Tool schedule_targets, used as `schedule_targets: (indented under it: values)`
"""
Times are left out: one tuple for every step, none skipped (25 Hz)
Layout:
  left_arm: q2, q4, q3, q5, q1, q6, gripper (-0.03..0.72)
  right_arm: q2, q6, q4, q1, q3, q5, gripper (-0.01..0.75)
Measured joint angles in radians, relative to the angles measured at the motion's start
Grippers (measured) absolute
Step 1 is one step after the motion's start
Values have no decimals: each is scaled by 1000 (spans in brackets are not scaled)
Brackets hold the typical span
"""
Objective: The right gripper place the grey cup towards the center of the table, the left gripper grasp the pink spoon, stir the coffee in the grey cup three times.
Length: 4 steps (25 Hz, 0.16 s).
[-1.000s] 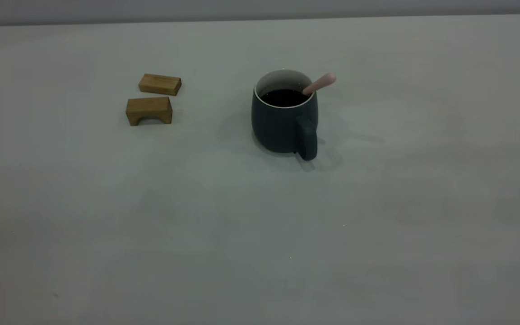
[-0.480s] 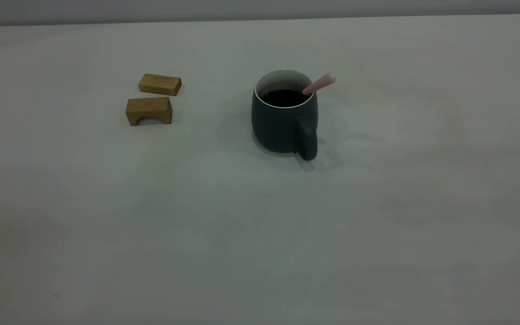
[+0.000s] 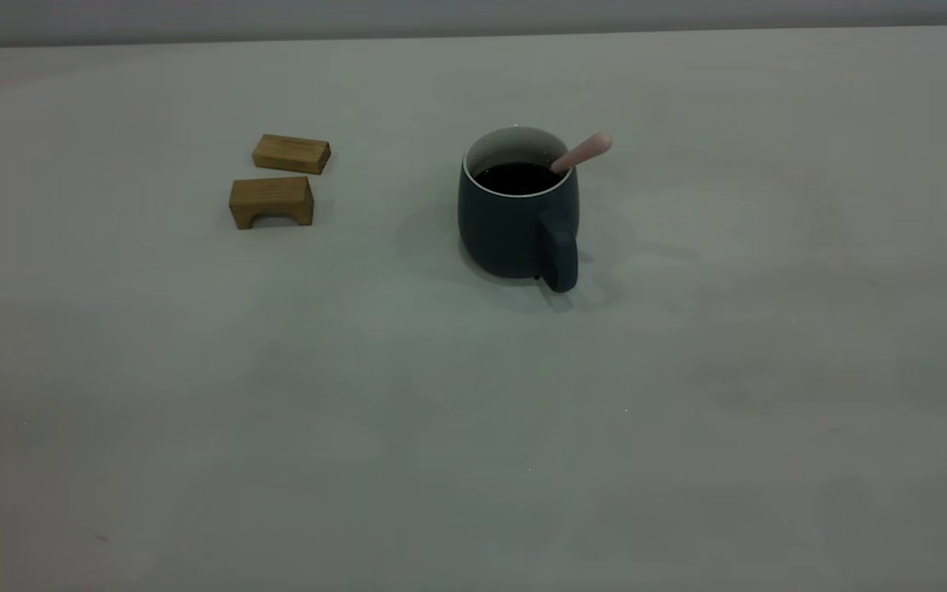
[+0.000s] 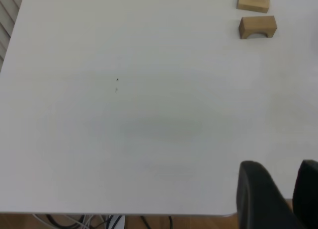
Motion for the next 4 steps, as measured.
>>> schedule_targets:
  values:
    - [0, 0, 0, 0, 0, 0, 248, 0, 0, 0, 0, 0, 0, 238]
    - [0, 0, 0, 0, 0, 0, 248, 0, 0, 0, 0, 0, 0, 238]
    - [0, -1, 0, 0, 0, 0, 248, 0, 0, 0, 0, 0, 0, 238]
    - [0, -1, 0, 0, 0, 0, 248, 0, 0, 0, 0, 0, 0, 238]
